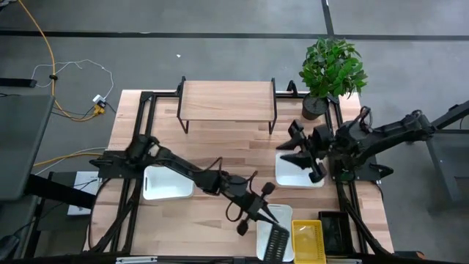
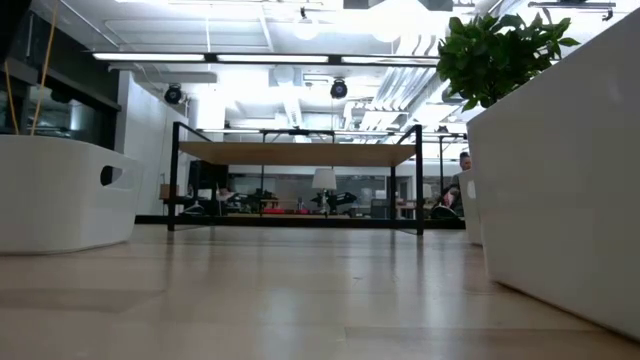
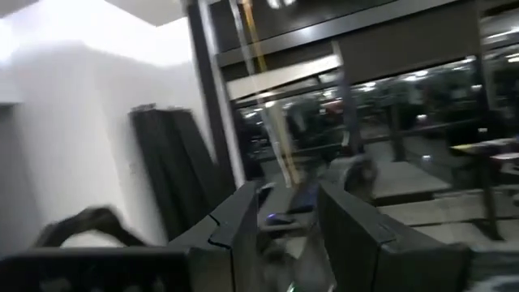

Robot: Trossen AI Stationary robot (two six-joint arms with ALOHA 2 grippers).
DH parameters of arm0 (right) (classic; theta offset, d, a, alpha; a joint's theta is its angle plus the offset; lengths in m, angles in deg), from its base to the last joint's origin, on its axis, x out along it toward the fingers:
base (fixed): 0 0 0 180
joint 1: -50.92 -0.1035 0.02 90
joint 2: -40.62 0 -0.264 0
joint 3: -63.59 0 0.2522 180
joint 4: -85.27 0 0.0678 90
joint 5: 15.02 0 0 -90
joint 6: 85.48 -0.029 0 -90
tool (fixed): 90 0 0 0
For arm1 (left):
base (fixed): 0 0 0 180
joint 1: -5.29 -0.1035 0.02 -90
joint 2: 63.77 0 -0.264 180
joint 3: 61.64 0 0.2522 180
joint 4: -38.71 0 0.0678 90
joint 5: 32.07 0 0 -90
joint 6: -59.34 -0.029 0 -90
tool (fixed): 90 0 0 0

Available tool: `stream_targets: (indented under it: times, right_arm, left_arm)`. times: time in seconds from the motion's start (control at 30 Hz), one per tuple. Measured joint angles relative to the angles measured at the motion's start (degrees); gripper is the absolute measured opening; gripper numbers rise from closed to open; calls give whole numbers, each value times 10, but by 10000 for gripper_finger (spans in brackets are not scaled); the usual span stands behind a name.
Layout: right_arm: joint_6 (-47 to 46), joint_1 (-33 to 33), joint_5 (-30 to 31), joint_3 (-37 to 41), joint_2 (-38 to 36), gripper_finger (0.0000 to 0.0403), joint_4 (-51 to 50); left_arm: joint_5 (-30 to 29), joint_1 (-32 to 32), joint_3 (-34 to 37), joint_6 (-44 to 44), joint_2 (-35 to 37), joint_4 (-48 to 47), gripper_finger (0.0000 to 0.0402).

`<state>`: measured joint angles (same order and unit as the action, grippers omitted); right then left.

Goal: Stack baskets on shelf by color
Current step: Stack the left black bin on the stacked black bins

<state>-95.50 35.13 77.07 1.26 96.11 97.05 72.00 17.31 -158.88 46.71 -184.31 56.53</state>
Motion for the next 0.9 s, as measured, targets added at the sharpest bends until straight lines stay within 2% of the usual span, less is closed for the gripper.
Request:
stream_targets:
  times: [0.13,0.37,0.6,0.73,0.9]
  right_arm:
    - [0,0,20,-14,0,119,-20]
    - [-5,0,20,-17,0,119,-29]
    - [-35,0,20,-17,0,119,-35]
    - [-34,0,25,-17,0,119,-47]
    - [-16,0,63,-17,0,119,-62]
  left_arm:
    - [-13,-4,-67,4,-53,-1,0]
    - [-87,-4,-258,-25,-166,-97,0]
    - [-145,-15,-419,-24,-274,-102,0]
    - [-154,-24,-484,-7,-312,-111,0]
    - [-154,-35,-515,3,-341,-140,0]
